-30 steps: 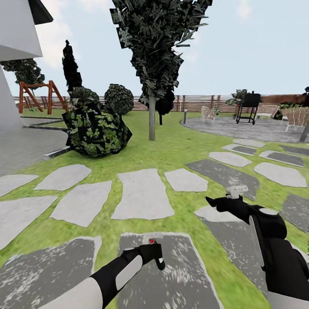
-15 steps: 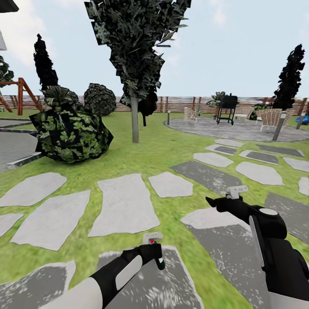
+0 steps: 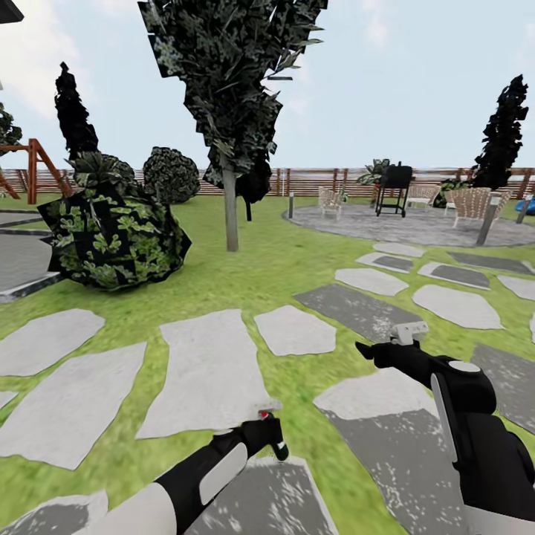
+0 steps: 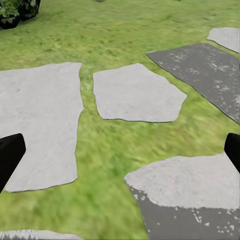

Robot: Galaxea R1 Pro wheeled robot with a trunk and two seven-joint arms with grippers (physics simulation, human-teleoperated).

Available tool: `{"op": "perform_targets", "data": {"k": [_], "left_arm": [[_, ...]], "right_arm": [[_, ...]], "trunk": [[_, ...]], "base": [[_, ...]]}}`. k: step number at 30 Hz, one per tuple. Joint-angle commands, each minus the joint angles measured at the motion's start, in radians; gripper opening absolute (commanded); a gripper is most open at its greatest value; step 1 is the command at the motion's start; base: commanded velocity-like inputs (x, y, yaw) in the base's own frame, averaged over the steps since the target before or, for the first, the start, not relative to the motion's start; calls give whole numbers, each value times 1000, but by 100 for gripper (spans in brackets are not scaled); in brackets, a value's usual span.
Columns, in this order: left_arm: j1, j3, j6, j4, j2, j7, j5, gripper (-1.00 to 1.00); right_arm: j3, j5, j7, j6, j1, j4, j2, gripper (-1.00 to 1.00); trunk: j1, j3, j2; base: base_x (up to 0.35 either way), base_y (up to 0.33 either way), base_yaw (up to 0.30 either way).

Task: Pick up the pesticide atomizer in the garden and spray insectifuge to fully cover both potted plants in the garden.

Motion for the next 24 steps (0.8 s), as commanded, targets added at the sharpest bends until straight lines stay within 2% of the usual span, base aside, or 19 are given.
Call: {"op": "perform_targets", "data": {"k": [1,3,7,24], "left_arm": [[7,-3,2,-23,4,8,7,-100],[25,-1,1,-49,10,9,4,-100],[39,-1,1,-57,10,13,2,-100],[44,1,3,-51,7,8,2,-100]], "right_arm": [[-5,9,10,19,-5,-1,-1,100],[-9,7,10,58,-26,-1,-2,100],[-4,5,14,72,-28,-1,-2,100],[2,11,7,68,-30,0,1,100]], "trunk": [[0,-1,0],[0,-1,0],[0,-1,0],[0,-1,0]], "base": [[337,-1,0],[337,0,0],[337,0,0],[337,-40,0]]}}
